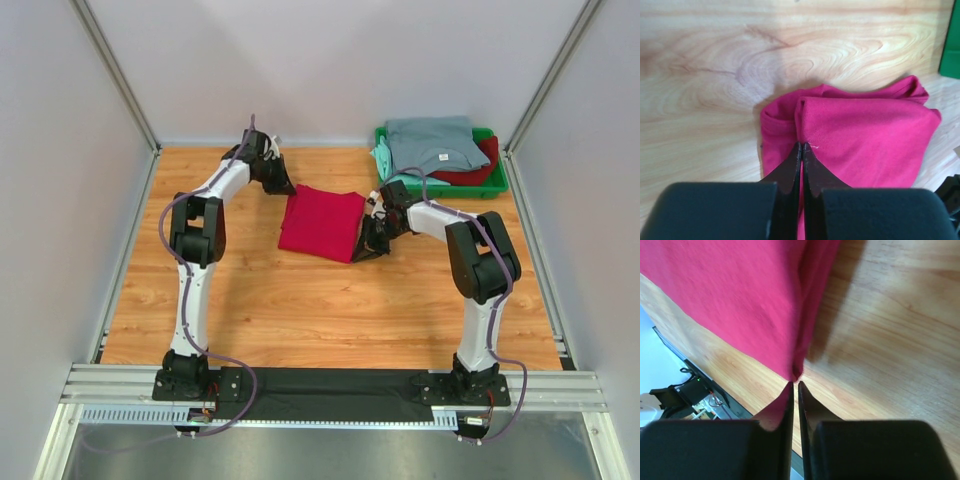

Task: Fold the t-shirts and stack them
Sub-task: Neatly place the folded tshirt to the corner

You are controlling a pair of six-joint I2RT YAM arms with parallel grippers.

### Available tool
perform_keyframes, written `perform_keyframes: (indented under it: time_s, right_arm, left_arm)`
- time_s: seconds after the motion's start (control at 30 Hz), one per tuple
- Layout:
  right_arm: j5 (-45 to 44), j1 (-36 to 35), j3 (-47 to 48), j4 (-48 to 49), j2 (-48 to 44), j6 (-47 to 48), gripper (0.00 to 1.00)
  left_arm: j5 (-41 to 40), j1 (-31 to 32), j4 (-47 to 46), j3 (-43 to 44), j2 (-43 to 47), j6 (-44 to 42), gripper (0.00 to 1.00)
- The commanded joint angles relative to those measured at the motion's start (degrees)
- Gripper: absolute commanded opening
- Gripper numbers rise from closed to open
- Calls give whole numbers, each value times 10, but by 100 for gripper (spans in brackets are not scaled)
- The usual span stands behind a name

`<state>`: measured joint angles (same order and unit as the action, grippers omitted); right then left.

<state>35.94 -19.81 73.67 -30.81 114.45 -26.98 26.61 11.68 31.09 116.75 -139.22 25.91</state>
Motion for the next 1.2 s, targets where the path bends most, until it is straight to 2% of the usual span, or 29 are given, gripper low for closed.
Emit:
perform_keyframes:
  time_s: [0.0, 0.17, 0.2, 0.23, 0.3, 0.43, 0.5, 0.53, 0.7, 0.8, 0.83, 1.03, 1.17]
  right_arm:
    - [-18, -3, 16, -4, 2, 11, 6]
    - [-12, -4, 19, -4, -4, 18, 5]
    - [-11, -5, 23, -3, -5, 17, 6]
    - [-11, -4, 31, -5, -5, 16, 11]
    - [-25, -4, 48, -17, -12, 18, 19]
    - [-64, 3, 87, -22, -20, 18, 46]
    - [-75, 7, 118, -11, -3, 14, 51]
    - [-75, 13, 129, -1, 6, 11, 55]
    - [-90, 23, 197, 75, 60, 0, 59]
    - [-99, 28, 233, 111, 97, -7, 60]
    - [-102, 29, 246, 117, 119, -7, 60]
    - [-131, 31, 348, 66, 187, 8, 57]
    - [-142, 31, 358, 56, 204, 25, 55]
  left_arm:
    - [2, -20, 5, 37, -4, 13, 0]
    - [15, -28, 18, 66, -22, 4, 0]
    - [20, -28, 26, 73, -26, 3, 7]
    - [22, -28, 30, 79, -31, 3, 16]
    - [20, -28, 35, 78, -26, -1, 27]
    - [-1, -28, 49, 67, 11, -15, 40]
    - [-11, -29, 59, 60, 29, -22, 47]
    - [-10, -30, 62, 53, 47, -26, 47]
    - [-2, -30, 59, -27, 145, -38, 46]
    - [3, -30, 49, -115, 214, -51, 45]
    - [8, -30, 33, -172, 234, -52, 45]
    - [46, -31, 12, -349, 368, -53, 43]
    - [64, -31, 2, -427, 438, -38, 42]
